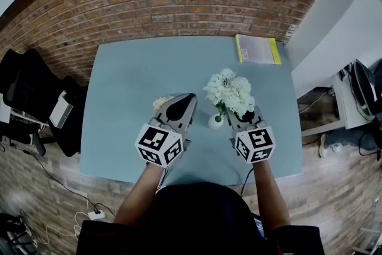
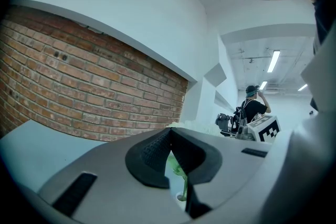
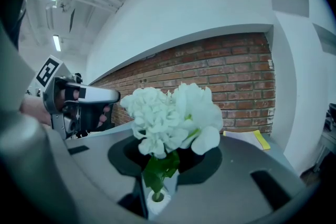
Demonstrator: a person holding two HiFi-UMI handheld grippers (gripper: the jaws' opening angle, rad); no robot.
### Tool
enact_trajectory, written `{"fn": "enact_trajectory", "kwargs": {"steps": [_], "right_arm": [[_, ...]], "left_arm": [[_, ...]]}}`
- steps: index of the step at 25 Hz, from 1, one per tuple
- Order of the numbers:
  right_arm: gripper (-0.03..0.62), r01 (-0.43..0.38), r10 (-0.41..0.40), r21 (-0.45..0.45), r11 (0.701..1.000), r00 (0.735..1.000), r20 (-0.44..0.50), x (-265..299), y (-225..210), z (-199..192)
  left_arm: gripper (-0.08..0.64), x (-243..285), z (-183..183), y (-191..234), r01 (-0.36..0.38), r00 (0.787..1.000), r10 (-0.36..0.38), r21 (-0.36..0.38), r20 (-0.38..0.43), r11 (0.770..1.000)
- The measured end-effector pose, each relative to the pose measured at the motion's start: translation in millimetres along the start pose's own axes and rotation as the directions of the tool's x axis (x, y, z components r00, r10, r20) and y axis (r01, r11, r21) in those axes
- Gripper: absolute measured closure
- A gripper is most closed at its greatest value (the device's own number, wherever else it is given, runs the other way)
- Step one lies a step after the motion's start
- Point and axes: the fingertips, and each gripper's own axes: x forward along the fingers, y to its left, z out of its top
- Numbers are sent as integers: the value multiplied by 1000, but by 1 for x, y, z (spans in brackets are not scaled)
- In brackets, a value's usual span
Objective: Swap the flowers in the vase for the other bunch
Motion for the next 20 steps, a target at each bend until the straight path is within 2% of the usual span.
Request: {"fn": "enact_trajectory", "kwargs": {"steps": [13,20], "right_arm": [[472,47,-45,-31,998,996,83,-15,-4,40],[472,87,-86,-4,996,989,119,-30,-16,54]], "left_arm": [[552,-5,5,-4,18,1000,-18,-6,21,1000],[552,-3,3,-8,32,999,-32,-11,19,999]]}}
